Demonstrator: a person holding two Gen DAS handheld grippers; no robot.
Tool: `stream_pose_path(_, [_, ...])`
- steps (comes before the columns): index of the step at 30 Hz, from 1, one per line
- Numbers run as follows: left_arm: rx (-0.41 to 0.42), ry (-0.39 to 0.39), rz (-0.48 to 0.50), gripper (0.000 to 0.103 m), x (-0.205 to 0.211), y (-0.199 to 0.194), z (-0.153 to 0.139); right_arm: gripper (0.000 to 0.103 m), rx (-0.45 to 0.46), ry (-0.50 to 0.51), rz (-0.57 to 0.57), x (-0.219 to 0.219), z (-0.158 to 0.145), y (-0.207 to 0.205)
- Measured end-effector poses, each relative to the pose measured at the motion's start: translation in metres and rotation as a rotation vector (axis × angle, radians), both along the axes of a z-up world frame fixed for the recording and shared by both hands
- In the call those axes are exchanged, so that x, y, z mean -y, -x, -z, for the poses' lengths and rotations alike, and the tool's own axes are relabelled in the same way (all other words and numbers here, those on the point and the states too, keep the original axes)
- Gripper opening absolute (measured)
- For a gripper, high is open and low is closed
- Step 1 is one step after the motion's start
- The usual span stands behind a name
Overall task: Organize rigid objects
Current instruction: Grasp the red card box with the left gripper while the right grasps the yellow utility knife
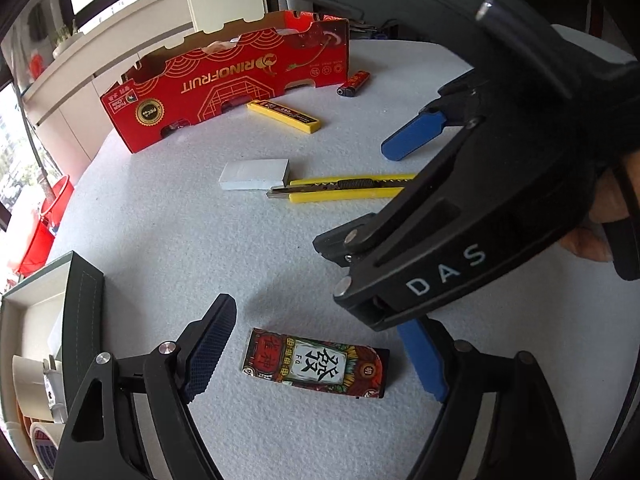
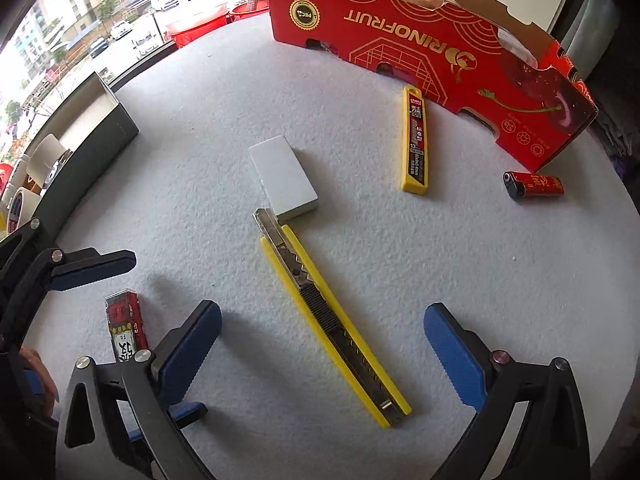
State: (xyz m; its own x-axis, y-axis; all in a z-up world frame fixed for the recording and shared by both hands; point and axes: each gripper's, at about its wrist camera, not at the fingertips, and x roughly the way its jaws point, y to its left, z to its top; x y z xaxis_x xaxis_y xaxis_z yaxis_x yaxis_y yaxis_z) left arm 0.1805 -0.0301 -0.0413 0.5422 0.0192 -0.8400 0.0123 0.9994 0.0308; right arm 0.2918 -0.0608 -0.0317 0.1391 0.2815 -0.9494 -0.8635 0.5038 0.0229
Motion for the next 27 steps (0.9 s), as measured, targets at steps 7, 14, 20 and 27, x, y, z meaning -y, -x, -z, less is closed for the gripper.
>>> stream_pose_path(7, [-0.012, 0.029, -0.019, 0.035, 0.006, 0.019, -0.005, 0.017, -0.027, 0.021, 0.061, 0.008, -0.01, 0.008])
stream_pose_path(14, [-0.023, 0.073, -0.056, 0.023, 0.018, 0.057, -0.008, 0.017, -0.023, 0.011, 0.17, 0.07, -0.008, 0.05])
stream_pose_path(20, [0.084, -0.025, -0.003, 0.089, 0.03, 0.087, -0.016, 0.018, -0.046, 0.007, 0.226, 0.114, -0.006, 0.089])
stream_pose_path(27, [0.102, -0.14, 0.209, 0.099, 0.046, 0.089, -0.024, 0.019, -0.062, -0.04, 0.277, 0.132, -0.007, 0.091])
